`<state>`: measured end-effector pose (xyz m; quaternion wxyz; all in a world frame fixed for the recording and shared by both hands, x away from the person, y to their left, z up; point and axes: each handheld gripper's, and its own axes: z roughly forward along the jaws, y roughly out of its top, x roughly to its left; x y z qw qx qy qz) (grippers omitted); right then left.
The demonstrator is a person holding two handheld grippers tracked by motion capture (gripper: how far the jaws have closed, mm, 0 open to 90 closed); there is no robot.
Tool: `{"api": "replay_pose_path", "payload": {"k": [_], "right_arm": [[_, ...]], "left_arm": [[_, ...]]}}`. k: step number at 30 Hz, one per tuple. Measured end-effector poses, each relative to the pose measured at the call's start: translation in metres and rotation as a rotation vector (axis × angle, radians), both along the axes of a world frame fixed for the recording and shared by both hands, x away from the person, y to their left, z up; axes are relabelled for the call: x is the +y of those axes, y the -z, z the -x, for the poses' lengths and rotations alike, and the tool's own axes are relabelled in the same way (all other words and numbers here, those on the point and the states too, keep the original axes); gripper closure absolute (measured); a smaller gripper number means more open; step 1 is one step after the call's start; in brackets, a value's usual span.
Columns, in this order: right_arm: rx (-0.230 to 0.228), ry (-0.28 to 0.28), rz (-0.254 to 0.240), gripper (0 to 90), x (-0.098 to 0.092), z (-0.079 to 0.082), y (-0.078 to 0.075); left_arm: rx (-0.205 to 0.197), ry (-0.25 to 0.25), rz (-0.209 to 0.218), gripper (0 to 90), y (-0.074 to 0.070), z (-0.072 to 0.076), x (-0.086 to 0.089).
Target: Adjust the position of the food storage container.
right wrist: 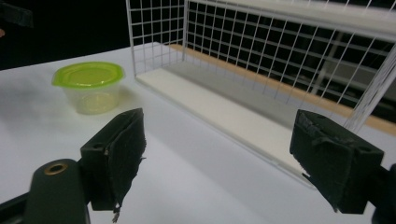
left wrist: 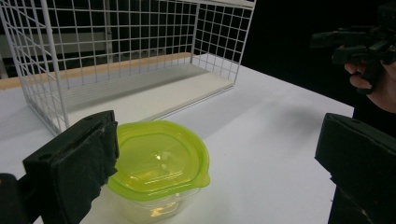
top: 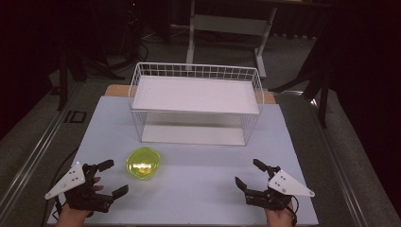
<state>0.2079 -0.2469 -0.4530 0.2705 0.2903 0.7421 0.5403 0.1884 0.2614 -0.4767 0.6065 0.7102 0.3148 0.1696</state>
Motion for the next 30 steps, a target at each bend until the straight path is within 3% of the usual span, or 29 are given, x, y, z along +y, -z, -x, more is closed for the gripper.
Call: {"api": "replay_pose_path", "payload": {"k": [3, 8, 11, 13, 14, 15, 16, 20, 25, 27, 28, 30], "right_arm": [[-0.014, 0.011, 0.012, 17.9, 0.000, 0.001, -0.001], [-0.022, 0.027, 0.020, 17.8, 0.001, 0.001, -0.002], [-0.026, 0.027, 0.020, 17.4, 0.002, 0.000, -0.002], [-0.029, 0.028, 0.022, 17.3, 0.002, 0.000, -0.001], [-0.030, 0.024, 0.022, 17.2, 0.003, 0.000, -0.001], [-0.029, 0.025, 0.026, 17.2, 0.004, 0.000, -0.001], [-0.029, 0.021, 0.026, 17.2, 0.004, 0.000, -0.001], [-0.024, 0.020, 0.022, 17.2, 0.004, 0.000, -0.001], [-0.013, 0.026, 0.019, 17.2, 0.003, -0.001, 0.000], [-0.015, 0.026, 0.019, 17.2, 0.003, -0.002, 0.000], [-0.015, 0.026, 0.019, 17.2, 0.003, -0.002, 0.000], [-0.016, 0.025, 0.018, 17.2, 0.003, -0.002, 0.000]], "left_arm": [[0.007, -0.015, -0.023, 0.3, -0.006, 0.001, -0.001], [-0.029, -0.024, -0.020, 0.4, -0.017, 0.004, 0.002], [-0.011, -0.033, -0.016, 0.4, -0.020, 0.002, 0.004], [0.011, -0.027, -0.020, 0.4, -0.021, 0.000, 0.005], [0.043, -0.027, -0.031, 0.4, -0.022, -0.002, 0.006], [0.047, -0.049, -0.055, 0.4, -0.020, -0.003, 0.008], [0.059, -0.036, -0.049, 0.4, -0.018, -0.005, 0.011], [0.142, -0.049, -0.089, 1.8, -0.006, -0.012, 0.020], [0.173, -0.076, -0.132, 35.6, 0.010, -0.013, 0.029], [0.222, -0.049, -0.158, 47.9, 0.021, -0.017, 0.032], [0.222, -0.049, -0.158, 55.3, 0.021, -0.017, 0.032], [0.235, -0.024, -0.197, 60.6, 0.025, -0.019, 0.032]]}}
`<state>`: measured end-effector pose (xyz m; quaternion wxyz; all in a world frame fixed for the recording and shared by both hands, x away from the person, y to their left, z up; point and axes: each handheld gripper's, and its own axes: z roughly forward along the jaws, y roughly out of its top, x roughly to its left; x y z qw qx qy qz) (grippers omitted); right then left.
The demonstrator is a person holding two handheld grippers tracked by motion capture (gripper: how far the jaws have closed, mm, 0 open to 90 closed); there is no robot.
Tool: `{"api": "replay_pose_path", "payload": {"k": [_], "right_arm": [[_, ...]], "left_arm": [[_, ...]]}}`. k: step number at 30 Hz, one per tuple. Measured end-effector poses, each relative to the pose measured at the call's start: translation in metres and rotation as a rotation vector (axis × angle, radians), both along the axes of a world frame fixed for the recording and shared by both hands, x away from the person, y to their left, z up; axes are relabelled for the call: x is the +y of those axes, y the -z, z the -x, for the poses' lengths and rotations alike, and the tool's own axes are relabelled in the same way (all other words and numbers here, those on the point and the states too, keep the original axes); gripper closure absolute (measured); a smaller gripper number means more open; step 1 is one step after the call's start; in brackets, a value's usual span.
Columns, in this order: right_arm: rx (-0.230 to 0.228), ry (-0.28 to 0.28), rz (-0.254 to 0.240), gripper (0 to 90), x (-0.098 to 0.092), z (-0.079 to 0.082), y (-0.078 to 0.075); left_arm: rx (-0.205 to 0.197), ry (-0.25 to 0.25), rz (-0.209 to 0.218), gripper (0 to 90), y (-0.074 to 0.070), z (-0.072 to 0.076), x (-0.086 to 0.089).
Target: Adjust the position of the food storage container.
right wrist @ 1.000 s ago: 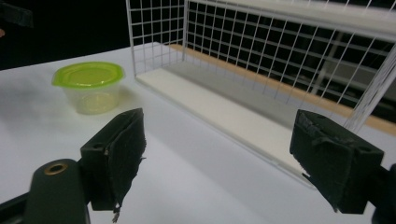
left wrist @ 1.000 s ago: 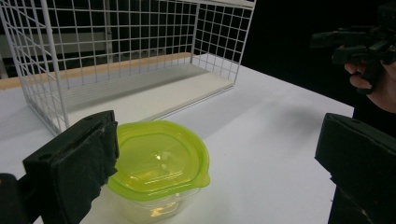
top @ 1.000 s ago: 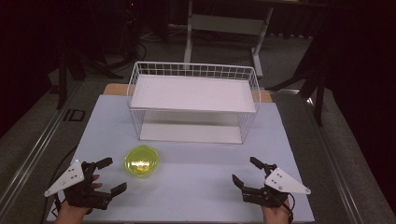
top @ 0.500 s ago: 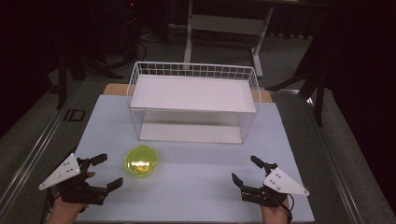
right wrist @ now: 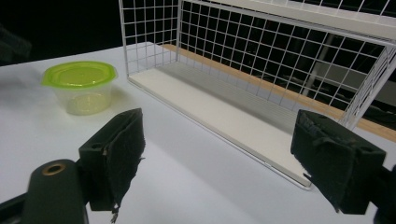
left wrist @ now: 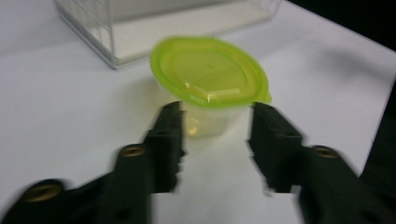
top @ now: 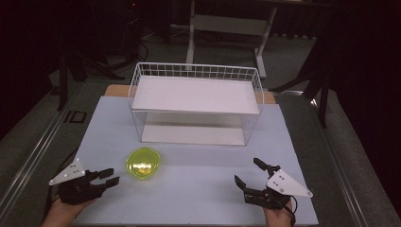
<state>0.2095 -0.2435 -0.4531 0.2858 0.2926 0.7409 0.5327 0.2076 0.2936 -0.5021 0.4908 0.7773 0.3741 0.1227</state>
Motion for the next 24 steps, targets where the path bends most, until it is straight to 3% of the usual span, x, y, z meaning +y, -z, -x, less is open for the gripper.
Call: {"api": "replay_pose_path", "payload": {"k": [1, 2, 3, 4, 5, 6, 8, 14, 19, 23, 24], "right_arm": [[0.002, -0.001, 0.001, 17.2, 0.000, 0.000, 0.000], [0.002, -0.001, 0.001, 17.2, 0.000, 0.000, 0.000], [0.002, -0.001, 0.002, 17.2, 0.000, -0.001, 0.000], [0.006, -0.003, 0.000, 17.2, 0.000, -0.001, 0.001], [0.006, -0.003, -0.002, 17.2, 0.000, -0.001, 0.001], [0.008, -0.002, -0.006, 17.2, -0.001, -0.001, 0.001], [0.007, -0.001, -0.007, 17.2, -0.001, -0.001, 0.000], [0.012, -0.001, -0.011, 17.2, -0.002, -0.001, 0.001], [0.014, -0.006, -0.006, 17.3, -0.002, -0.001, 0.000], [0.015, -0.013, -0.003, 17.4, -0.002, -0.001, 0.000], [0.015, -0.014, -0.004, 17.4, -0.002, -0.001, 0.000]], "left_arm": [[0.028, 0.009, -0.022, 74.3, 0.002, -0.002, -0.001], [0.039, 0.028, -0.033, 74.3, 0.003, -0.003, -0.002], [0.054, 0.033, -0.072, 76.8, 0.005, -0.005, -0.006], [0.094, 0.057, -0.116, 86.2, 0.008, -0.010, -0.011], [0.094, 0.057, -0.116, 87.9, 0.008, -0.010, -0.011], [0.131, 0.070, -0.140, 89.7, 0.013, -0.015, -0.017], [0.149, 0.086, -0.161, 90.0, 0.018, -0.020, -0.022], [0.163, 0.096, -0.158, 90.0, 0.021, -0.029, -0.033], [0.202, 0.025, -0.193, 90.0, 0.025, -0.048, -0.037], [0.196, -0.014, -0.173, 90.0, 0.027, -0.054, -0.035], [0.204, -0.039, -0.150, 90.0, 0.027, -0.059, -0.034]]}}
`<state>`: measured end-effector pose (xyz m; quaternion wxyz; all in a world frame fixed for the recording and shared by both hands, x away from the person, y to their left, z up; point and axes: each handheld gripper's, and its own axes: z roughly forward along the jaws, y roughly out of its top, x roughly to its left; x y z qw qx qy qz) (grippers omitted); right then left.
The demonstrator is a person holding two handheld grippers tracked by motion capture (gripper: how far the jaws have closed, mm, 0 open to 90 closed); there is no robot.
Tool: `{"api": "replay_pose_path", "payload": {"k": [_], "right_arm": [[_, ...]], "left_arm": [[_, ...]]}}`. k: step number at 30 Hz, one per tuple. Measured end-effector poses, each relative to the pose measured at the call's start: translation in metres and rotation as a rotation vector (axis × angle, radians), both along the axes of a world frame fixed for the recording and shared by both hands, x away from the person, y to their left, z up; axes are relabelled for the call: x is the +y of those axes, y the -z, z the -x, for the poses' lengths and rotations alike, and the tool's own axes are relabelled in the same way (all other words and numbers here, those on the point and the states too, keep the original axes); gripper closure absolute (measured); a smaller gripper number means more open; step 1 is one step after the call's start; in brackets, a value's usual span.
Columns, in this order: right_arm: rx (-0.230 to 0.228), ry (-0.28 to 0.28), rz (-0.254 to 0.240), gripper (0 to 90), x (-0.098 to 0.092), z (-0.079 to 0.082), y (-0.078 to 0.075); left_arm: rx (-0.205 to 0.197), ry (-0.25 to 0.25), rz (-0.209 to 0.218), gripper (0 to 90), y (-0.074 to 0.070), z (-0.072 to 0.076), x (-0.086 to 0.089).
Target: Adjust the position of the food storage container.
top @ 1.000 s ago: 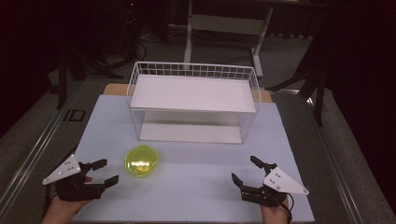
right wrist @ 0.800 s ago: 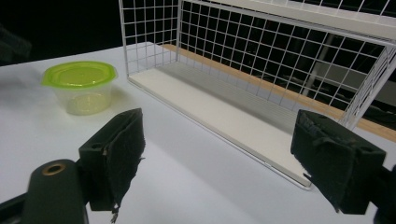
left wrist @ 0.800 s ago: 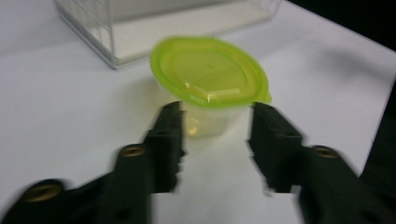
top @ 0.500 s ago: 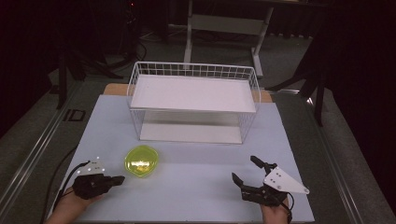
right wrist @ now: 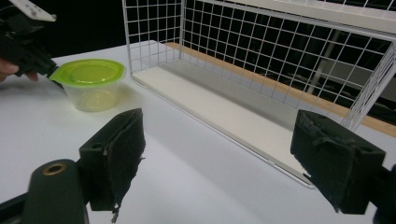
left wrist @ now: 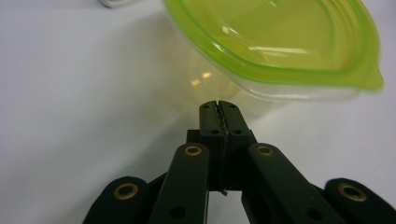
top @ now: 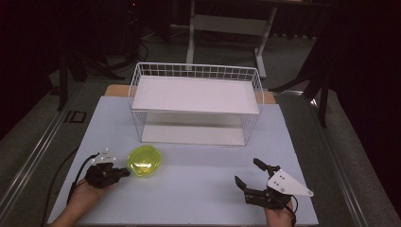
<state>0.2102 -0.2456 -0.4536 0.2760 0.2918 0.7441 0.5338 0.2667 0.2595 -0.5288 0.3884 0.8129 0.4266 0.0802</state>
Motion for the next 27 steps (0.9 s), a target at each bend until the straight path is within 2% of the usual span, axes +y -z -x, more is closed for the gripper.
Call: {"api": "replay_pose_path", "payload": {"k": [5, 11, 13, 17, 21, 25, 27], "right_arm": [[0.001, 0.001, 0.000, 17.4, 0.000, 0.000, 0.000], [-0.003, -0.003, 0.009, 17.4, 0.001, 0.001, 0.000], [-0.003, -0.005, 0.010, 17.4, 0.001, 0.001, 0.000], [-0.003, -0.004, 0.006, 17.4, 0.000, 0.001, 0.000], [-0.001, -0.004, 0.004, 17.4, 0.001, 0.000, 0.000], [-0.003, -0.003, 0.012, 17.4, 0.003, 0.001, 0.000], [-0.002, -0.004, 0.012, 17.4, 0.002, 0.001, 0.000]], "left_arm": [[-0.004, 0.000, 0.010, 90.0, -0.001, -0.011, -0.007], [-0.015, -0.018, -0.013, 90.0, -0.001, -0.020, -0.019], [-0.019, -0.028, -0.024, 90.0, -0.004, -0.018, -0.017], [-0.031, -0.027, -0.005, 90.0, -0.010, -0.005, -0.013], [-0.022, -0.029, -0.009, 90.0, -0.008, -0.002, -0.015], [0.004, -0.036, 0.012, 90.0, -0.005, -0.015, -0.021], [-0.003, -0.033, 0.005, 90.0, -0.004, -0.021, -0.025]]}}
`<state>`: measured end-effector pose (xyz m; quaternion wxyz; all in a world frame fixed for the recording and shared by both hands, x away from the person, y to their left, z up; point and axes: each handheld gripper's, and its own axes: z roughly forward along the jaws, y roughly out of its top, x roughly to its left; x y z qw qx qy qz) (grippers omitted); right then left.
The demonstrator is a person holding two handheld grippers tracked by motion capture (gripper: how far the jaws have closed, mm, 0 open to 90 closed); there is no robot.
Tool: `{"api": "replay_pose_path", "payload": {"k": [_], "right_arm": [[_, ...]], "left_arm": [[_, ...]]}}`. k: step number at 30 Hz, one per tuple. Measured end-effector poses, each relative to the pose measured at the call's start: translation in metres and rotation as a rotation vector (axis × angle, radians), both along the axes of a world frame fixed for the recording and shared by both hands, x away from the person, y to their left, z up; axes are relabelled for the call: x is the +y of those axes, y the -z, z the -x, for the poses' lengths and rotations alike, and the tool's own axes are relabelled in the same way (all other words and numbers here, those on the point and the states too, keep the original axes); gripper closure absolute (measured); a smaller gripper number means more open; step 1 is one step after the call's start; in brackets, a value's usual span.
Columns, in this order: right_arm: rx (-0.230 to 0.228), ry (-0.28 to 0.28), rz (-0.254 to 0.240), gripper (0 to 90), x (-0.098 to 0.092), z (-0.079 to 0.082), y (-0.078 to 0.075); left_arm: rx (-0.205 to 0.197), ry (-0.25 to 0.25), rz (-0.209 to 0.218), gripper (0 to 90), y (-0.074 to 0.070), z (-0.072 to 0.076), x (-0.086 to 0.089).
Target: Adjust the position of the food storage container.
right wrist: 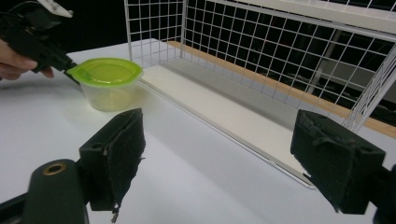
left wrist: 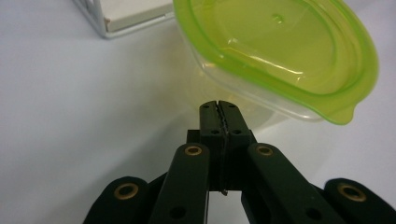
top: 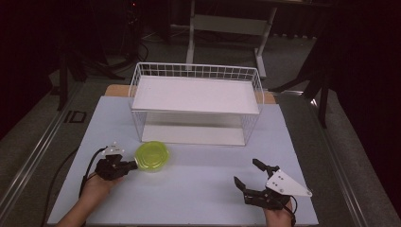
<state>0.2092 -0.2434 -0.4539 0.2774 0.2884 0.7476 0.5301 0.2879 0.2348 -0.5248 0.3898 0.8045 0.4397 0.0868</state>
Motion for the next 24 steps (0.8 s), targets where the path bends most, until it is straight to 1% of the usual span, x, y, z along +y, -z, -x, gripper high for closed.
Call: {"api": "replay_pose_path", "payload": {"k": [2, 3, 5, 6, 7, 8, 10, 15, 16, 17, 18, 19, 20, 21, 22, 23, 24], "right_arm": [[0.004, 0.001, 0.000, 17.4, -0.001, 0.000, 0.000], [0.005, 0.002, -0.001, 17.4, -0.001, -0.001, 0.001], [0.011, 0.002, 0.000, 17.4, -0.001, -0.001, 0.001], [0.015, 0.001, 0.001, 17.4, -0.001, -0.002, 0.002], [0.016, 0.001, 0.003, 17.4, -0.001, -0.002, 0.002], [0.018, 0.000, 0.005, 17.4, 0.000, -0.002, 0.002], [0.016, -0.006, 0.011, 17.4, 0.000, -0.002, 0.002], [0.011, -0.008, 0.012, 17.4, 0.001, -0.001, 0.002], [0.011, -0.007, 0.014, 17.4, 0.001, -0.001, 0.002], [0.013, -0.009, 0.014, 17.4, 0.001, -0.001, 0.002], [0.017, -0.012, 0.015, 17.4, 0.001, -0.001, 0.003], [0.018, -0.014, 0.019, 17.4, 0.001, -0.002, 0.003], [0.022, -0.014, 0.021, 17.4, 0.001, -0.002, 0.004], [0.025, -0.013, 0.024, 17.3, 0.001, -0.003, 0.004], [0.025, -0.013, 0.024, 17.3, 0.001, -0.003, 0.004], [0.030, -0.012, 0.022, 17.3, 0.001, -0.004, 0.005], [0.030, -0.012, 0.022, 17.3, 0.001, -0.004, 0.005]], "left_arm": [[-0.004, 0.003, 0.008, 90.0, 0.001, -0.006, -0.004], [-0.010, 0.006, 0.003, 90.0, 0.001, -0.009, -0.007], [-0.009, 0.009, -0.008, 90.0, 0.003, -0.015, -0.014], [-0.009, 0.009, -0.008, 90.0, 0.003, -0.015, -0.014], [-0.003, 0.007, -0.004, 90.0, 0.004, -0.021, -0.020], [-0.005, 0.008, -0.010, 90.0, 0.004, -0.023, -0.024], [-0.002, 0.019, -0.007, 90.0, 0.005, -0.029, -0.031], [0.005, 0.031, -0.021, 90.0, 0.009, -0.037, -0.049], [-0.002, 0.036, -0.028, 90.0, 0.009, -0.037, -0.052], [-0.010, 0.039, -0.024, 90.0, 0.010, -0.037, -0.054], [-0.018, 0.039, -0.025, 90.0, 0.010, -0.037, -0.055], [-0.027, 0.043, -0.037, 90.0, 0.009, -0.036, -0.055], [-0.033, 0.037, -0.033, 90.0, 0.008, -0.035, -0.053], [-0.032, 0.030, -0.018, 90.0, 0.007, -0.035, -0.049], [-0.032, 0.030, -0.018, 90.0, 0.007, -0.035, -0.049], [-0.038, 0.013, -0.003, 90.0, 0.003, -0.032, -0.042], [-0.038, 0.013, -0.003, 90.0, 0.003, -0.032, -0.042]]}}
